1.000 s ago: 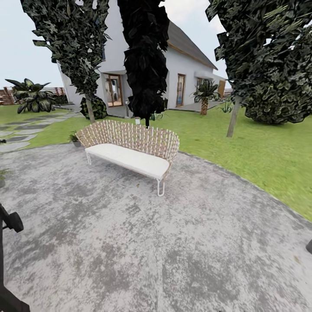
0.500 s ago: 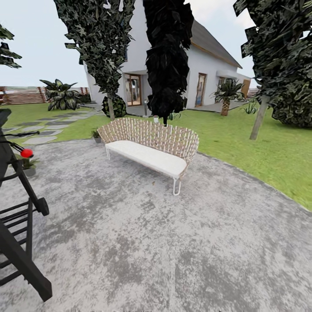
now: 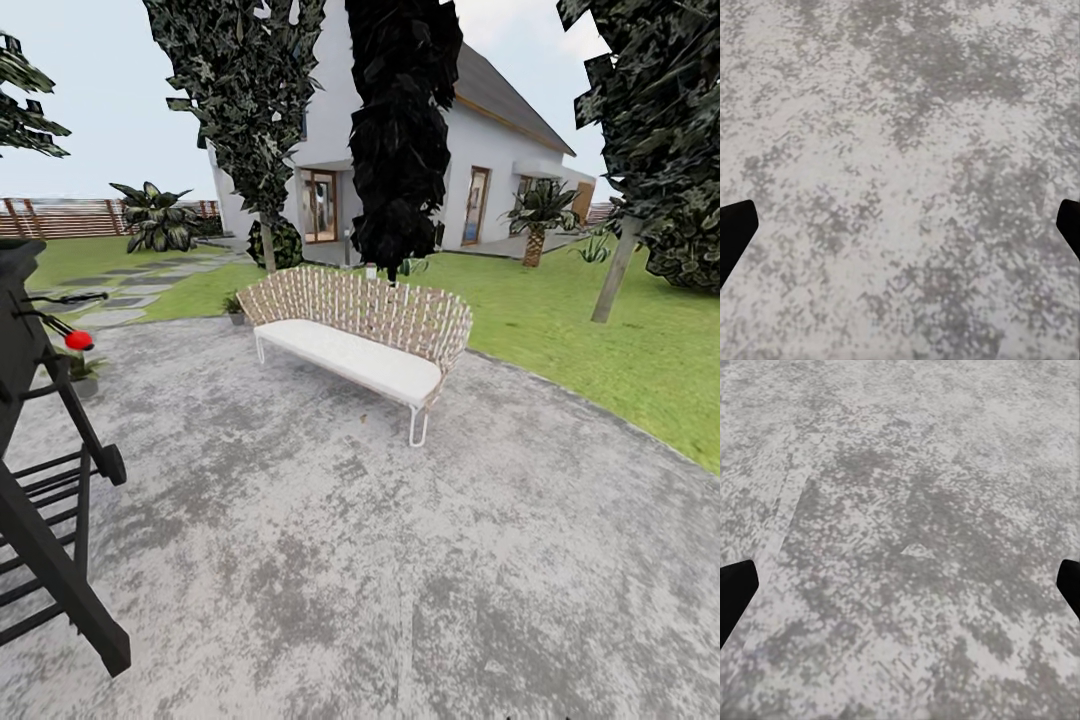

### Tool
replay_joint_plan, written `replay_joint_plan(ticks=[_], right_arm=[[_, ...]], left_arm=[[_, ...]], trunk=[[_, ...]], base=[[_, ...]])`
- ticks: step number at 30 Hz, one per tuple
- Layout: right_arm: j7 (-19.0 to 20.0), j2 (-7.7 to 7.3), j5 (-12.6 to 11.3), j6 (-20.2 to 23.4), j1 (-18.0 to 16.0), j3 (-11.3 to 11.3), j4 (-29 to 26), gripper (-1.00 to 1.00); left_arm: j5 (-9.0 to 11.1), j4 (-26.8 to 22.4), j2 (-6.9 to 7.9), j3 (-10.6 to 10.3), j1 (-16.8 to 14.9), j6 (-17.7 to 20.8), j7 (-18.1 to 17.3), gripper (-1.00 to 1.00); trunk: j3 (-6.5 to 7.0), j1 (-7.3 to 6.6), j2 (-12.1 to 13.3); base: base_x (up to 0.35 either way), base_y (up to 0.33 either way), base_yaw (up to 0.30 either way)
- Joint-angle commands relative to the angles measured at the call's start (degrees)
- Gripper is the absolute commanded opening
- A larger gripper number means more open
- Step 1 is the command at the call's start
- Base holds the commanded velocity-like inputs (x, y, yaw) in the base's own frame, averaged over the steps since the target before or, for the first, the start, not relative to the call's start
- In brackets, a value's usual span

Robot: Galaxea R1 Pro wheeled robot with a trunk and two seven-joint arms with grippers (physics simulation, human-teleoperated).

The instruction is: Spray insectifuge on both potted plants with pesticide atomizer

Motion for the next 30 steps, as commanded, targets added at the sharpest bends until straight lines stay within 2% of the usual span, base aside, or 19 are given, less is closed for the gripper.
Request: replay_joint_plan(ticks=[1,10,30], right_arm=[[-0.08,0.03,0.02,-0.17,-0.03,-0.01,0.02,1.00],[-0.24,0.33,-0.02,-0.17,-0.03,-0.07,0.02,1.00],[-0.26,0.34,0.01,-0.17,-0.03,-0.07,0.08,1.00]], left_arm=[[-0.01,0.04,-0.02,0.14,-0.03,-0.18,-0.04,1.00],[-0.01,0.04,-0.02,0.14,-0.03,-0.18,-0.05,1.00],[-0.01,0.04,-0.02,0.14,-0.03,-0.18,-0.02,1.00]], trunk=[[-0.24,0.22,-0.44],[-1.85,2.19,-4.05],[-5.44,6.59,-12.07]], base=[[0.000,0.000,0.000],[0.000,0.000,0.039],[0.000,0.000,0.268]])
